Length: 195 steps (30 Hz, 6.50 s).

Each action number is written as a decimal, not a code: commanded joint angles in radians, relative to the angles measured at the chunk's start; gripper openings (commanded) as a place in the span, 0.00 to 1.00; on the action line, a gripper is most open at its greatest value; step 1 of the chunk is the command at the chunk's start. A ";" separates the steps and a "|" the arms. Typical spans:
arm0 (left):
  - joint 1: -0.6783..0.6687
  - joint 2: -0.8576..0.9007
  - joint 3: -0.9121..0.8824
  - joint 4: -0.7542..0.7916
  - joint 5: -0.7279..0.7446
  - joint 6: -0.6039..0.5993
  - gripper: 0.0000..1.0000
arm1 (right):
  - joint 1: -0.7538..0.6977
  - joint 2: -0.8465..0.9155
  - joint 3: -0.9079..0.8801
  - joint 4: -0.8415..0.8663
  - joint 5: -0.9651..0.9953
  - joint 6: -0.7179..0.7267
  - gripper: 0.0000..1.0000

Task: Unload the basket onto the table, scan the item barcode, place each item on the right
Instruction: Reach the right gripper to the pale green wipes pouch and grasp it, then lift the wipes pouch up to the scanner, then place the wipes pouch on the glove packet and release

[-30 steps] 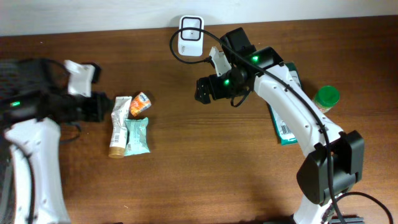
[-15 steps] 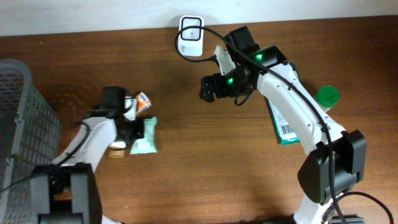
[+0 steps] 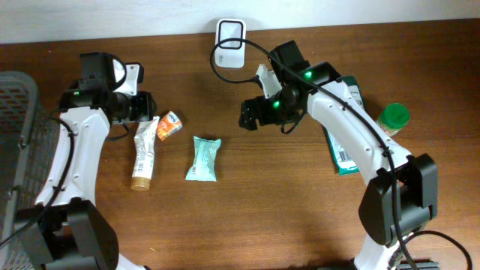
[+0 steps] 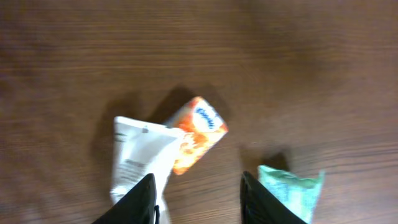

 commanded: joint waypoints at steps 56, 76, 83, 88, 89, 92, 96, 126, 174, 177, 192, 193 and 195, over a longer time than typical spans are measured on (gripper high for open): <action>0.076 -0.002 0.014 -0.005 -0.060 0.071 0.99 | 0.072 0.430 0.109 0.155 -0.452 -0.372 0.73; 0.076 -0.002 0.014 -0.005 -0.060 0.071 0.99 | -0.126 0.177 0.108 -0.052 -0.333 -0.201 0.04; 0.076 -0.002 0.014 -0.005 -0.060 0.071 0.99 | -0.269 -0.096 0.108 -0.194 -0.336 -0.245 0.04; 0.076 -0.002 0.014 -0.005 -0.060 0.071 0.99 | -0.269 -0.126 0.108 -0.131 -0.594 -0.245 0.04; 0.076 -0.002 0.014 -0.005 -0.060 0.071 0.99 | -0.269 -0.129 0.108 -0.114 -0.613 -0.231 0.04; 0.076 -0.002 0.014 -0.005 -0.060 0.071 0.99 | -0.269 -0.159 0.120 -0.074 -0.611 -0.134 0.04; 0.076 -0.002 0.014 -0.005 -0.060 0.071 0.99 | -0.269 -0.294 0.155 -0.071 -0.595 -0.053 0.04; 0.076 -0.002 0.014 -0.005 -0.060 0.071 0.99 | 0.071 0.508 0.154 1.627 0.791 -1.282 0.04; 0.076 -0.002 0.014 -0.005 -0.060 0.071 0.99 | -0.530 -0.642 0.192 -0.589 0.151 -0.025 0.74; 0.076 -0.002 0.014 -0.005 -0.060 0.071 0.99 | -0.530 -0.743 0.192 -0.650 0.167 -0.026 0.78; 0.076 -0.002 0.014 -0.005 -0.060 0.071 0.99 | -0.530 -0.695 0.192 -0.664 0.174 -0.026 0.81; 0.076 -0.002 0.014 -0.005 -0.060 0.071 0.99 | -0.530 -0.687 0.192 -0.665 0.174 -0.026 0.81; 0.076 -0.002 0.014 -0.005 -0.060 0.071 0.99 | -0.530 -0.678 0.192 -0.664 0.205 -0.026 0.81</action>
